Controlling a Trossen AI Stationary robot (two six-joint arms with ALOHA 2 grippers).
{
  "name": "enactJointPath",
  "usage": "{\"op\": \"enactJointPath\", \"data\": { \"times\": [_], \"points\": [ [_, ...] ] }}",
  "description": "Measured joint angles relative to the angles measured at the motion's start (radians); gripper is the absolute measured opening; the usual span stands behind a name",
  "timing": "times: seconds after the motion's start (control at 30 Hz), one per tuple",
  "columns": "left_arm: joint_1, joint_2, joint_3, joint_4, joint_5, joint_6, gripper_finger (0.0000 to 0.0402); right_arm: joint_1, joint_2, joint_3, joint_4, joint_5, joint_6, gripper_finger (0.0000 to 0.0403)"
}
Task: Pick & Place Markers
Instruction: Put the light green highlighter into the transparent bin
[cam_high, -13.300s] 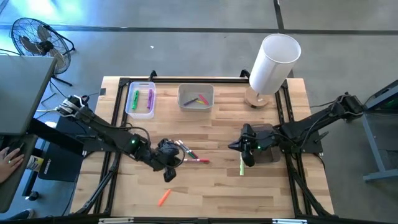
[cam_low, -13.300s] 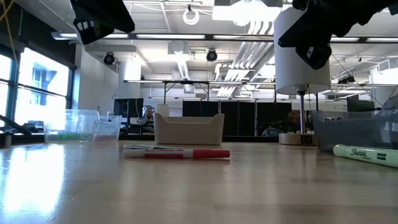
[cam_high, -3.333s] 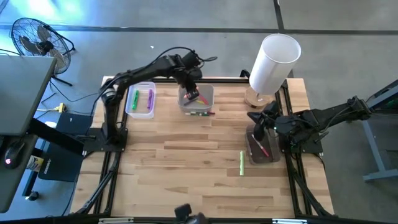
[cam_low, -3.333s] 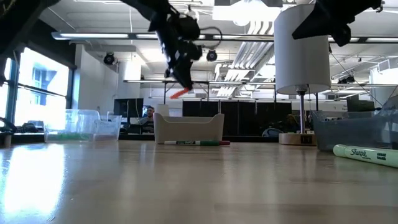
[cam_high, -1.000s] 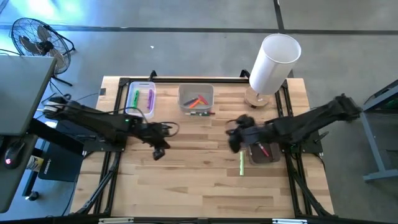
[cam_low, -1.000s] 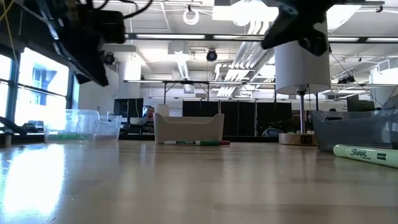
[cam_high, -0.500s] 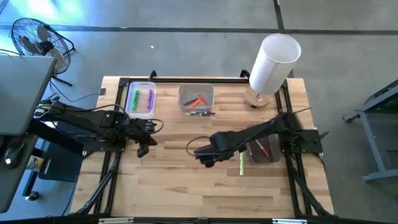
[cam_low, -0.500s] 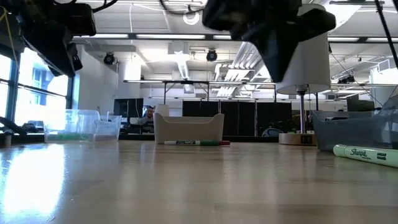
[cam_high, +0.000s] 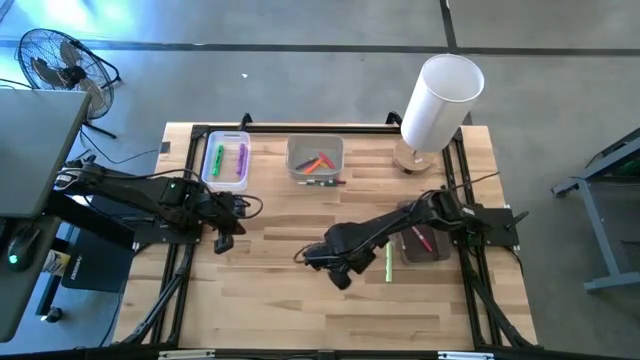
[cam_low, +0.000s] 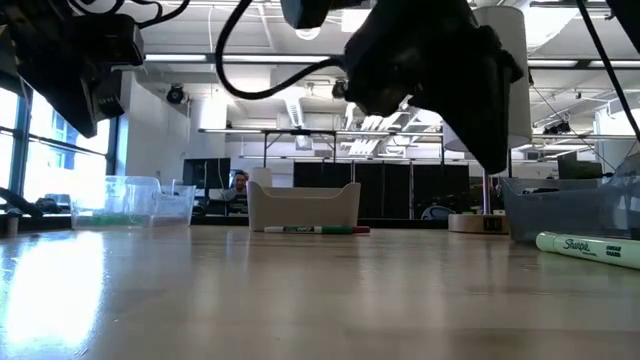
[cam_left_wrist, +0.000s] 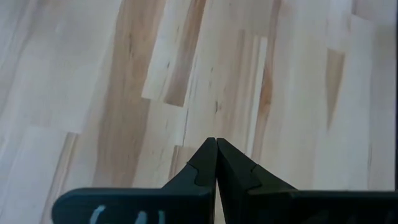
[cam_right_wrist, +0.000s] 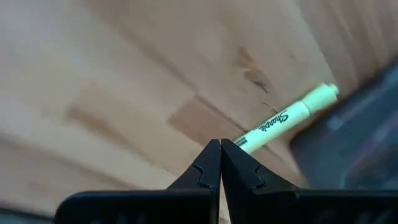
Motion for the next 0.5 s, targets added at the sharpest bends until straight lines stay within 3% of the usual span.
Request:
{"op": "enactJointPath", "data": {
  "times": [0.23,0.5],
  "points": [
    [0.000,0.000,0.000,-0.002,0.008,0.009,0.0000,-0.023,0.000,-0.113,-0.031,-0.103,-0.354,0.0000],
    [0.000,0.000,0.000,-0.020,0.008,0.004,0.0000,-0.037,0.001,-0.320,-0.032,-0.170,-0.444,0.0000]
  ]
}}
